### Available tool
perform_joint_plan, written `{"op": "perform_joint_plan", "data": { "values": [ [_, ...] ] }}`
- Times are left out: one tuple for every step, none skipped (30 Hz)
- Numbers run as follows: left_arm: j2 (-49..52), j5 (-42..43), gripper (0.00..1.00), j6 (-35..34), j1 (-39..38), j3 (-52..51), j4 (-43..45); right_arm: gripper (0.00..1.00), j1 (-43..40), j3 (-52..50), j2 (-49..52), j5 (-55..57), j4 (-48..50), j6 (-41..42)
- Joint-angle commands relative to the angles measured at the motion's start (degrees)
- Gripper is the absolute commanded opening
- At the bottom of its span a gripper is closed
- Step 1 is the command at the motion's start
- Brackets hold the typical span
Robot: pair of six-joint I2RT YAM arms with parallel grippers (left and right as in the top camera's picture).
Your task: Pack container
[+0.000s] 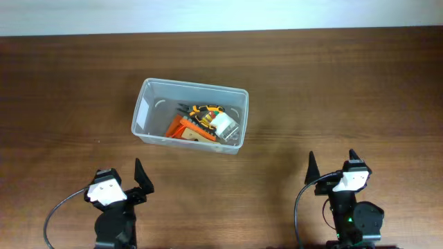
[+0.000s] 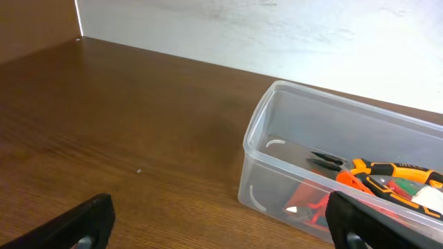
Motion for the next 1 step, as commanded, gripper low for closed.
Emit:
{"op": "perform_joint_plan", "data": {
  "values": [
    [-0.3, -0.2, 0.99, 0.5, -0.2, -0.2, -0.1, 0.99, 0.3, -0.6, -0.7, 0.9, 0.1, -0.3]
  ]
}}
